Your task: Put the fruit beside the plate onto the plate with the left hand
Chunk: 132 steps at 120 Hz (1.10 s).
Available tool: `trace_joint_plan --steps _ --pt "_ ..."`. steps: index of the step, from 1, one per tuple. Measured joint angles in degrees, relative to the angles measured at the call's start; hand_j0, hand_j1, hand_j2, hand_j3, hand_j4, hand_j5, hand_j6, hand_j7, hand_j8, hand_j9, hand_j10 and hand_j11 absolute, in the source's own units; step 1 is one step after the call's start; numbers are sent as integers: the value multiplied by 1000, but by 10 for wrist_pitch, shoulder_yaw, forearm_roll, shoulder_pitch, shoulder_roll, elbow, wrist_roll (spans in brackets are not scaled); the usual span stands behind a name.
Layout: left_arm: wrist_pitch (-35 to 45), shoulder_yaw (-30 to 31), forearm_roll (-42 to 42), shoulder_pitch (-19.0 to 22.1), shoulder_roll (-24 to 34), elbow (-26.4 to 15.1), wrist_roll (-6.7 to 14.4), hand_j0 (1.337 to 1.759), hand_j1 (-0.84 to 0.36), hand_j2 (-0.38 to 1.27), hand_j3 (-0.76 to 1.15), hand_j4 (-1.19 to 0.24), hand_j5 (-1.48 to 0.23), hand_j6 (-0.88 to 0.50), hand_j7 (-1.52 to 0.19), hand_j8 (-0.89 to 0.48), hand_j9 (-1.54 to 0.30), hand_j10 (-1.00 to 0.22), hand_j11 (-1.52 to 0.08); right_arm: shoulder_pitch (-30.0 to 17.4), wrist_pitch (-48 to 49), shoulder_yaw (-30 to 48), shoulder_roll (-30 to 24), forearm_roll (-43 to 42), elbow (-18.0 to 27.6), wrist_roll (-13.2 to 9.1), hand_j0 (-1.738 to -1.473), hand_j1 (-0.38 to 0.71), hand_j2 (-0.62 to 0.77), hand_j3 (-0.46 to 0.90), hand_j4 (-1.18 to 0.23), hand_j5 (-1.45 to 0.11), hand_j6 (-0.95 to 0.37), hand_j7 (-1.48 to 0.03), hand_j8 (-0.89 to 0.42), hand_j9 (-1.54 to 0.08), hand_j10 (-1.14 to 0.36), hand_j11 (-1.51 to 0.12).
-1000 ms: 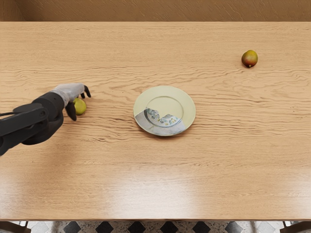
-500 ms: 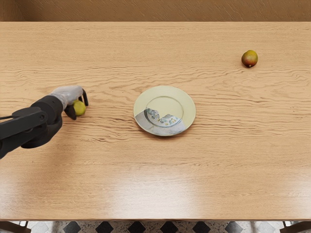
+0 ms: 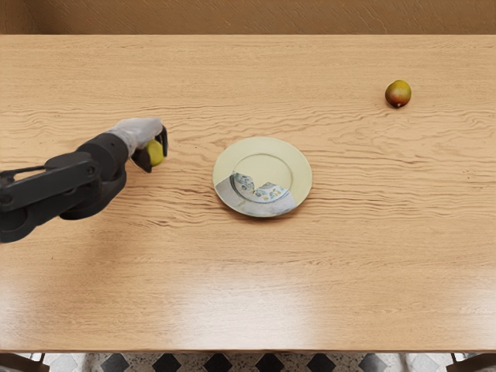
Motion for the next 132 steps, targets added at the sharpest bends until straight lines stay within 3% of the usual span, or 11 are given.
trace_joint_plan --steps 8,43,76,96,101,120,132 --pt "-1 0 -2 -13 -4 -15 0 1646 -333 256 0 -720 -1098 -279 -1054 -309 -1068 -573 -1090 0 0 0 0 0 0 0 -1658 -349 0 0 0 0 0 0 0 0 0 0" --pt "-7 0 -5 -46 -128 -39 0 1647 -330 270 0 -724 -1120 -281 -1050 -311 -1068 -577 -1090 -1 0 0 0 0 0 0 -1658 -349 0 0 0 0 0 0 0 0 0 0" --pt "-16 10 0 -48 -154 -32 0 1647 -302 226 0 -738 -1107 -310 -1041 -323 -1065 -597 -1084 -1 0 0 0 0 0 0 -1658 -349 0 0 0 0 0 0 0 0 0 0" --pt "-15 26 1 -51 -176 -11 0 1651 -316 452 0 -752 -1083 -353 -1031 -375 -1048 -663 -1060 -1 0 0 0 0 0 0 -1658 -349 0 0 0 0 0 0 0 0 0 0" --pt "-15 26 1 -51 -181 -7 0 1652 -290 413 0 -696 -990 -351 -943 -375 -958 -660 -972 -1 0 0 0 0 0 0 -1658 -349 0 0 0 0 0 0 0 0 0 0" --pt "-11 17 -2 -51 -183 -7 0 1655 23 197 0 -348 -492 -190 -470 -201 -477 -332 -483 -1 0 0 0 0 0 0 -1658 -349 0 0 0 0 0 0 0 0 0 0" --pt "-12 -18 -34 -50 -120 -41 0 1656 137 124 0 -224 -315 -127 -301 -134 -306 -214 -309 -1 0 0 0 0 0 0 -1658 -349 0 0 0 0 0 0 0 0 0 0"
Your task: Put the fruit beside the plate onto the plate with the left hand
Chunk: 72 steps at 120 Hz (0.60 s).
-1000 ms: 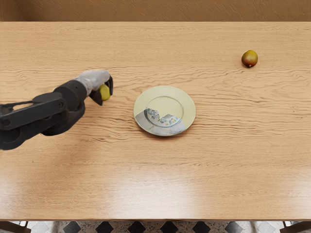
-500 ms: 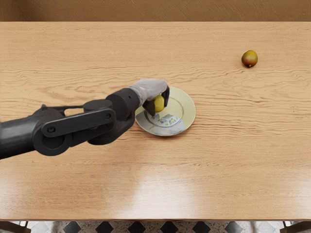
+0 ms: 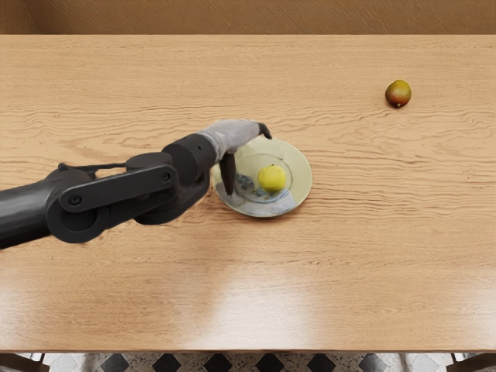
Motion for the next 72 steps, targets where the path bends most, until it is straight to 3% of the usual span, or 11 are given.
trace_joint_plan --steps 8,17,23,29,42,54,72 --pt "-25 -38 -98 -2 62 -37 0 1657 189 91 0 -169 -236 -99 -226 -104 -229 -161 -232 0 0 0 0 0 0 0 -1658 -349 0 0 0 0 0 0 0 0 0 0" --pt "-111 -98 -232 2 151 -66 0 1657 230 65 0 -125 -172 -77 -165 -80 -167 -119 -169 -1 0 0 0 0 0 0 -1658 -349 0 0 0 0 0 0 0 0 0 0" --pt "-187 -128 -322 2 226 -76 0 1657 251 52 0 -102 -141 -65 -135 -68 -137 -98 -138 -1 0 -1 0 0 0 0 -1658 -349 0 0 0 0 0 0 0 0 0 0" --pt "-247 -149 -412 14 255 -81 0 1658 267 42 0 -85 -116 -56 -112 -58 -113 -81 -114 -1 0 -1 0 0 0 0 -1658 -349 0 0 0 0 0 0 0 0 0 0" --pt "-313 -172 -607 41 351 -87 0 1658 292 27 0 -58 -78 -41 -76 -42 -77 -56 -77 -2 0 -1 0 0 0 0 -1658 -349 0 0 0 0 0 0 0 0 0 0" --pt "-335 -186 -730 44 374 -89 0 1658 306 18 0 -43 -58 -33 -56 -34 -56 -42 -57 -2 0 -1 0 0 0 0 -1658 -349 0 0 0 0 0 0 0 0 0 0" --pt "-346 -193 -800 49 382 -90 0 1658 317 11 0 -31 -40 -26 -40 -26 -40 -30 -40 -2 0 -1 0 0 0 0 -1658 -349 0 0 0 0 0 0 0 0 0 0"
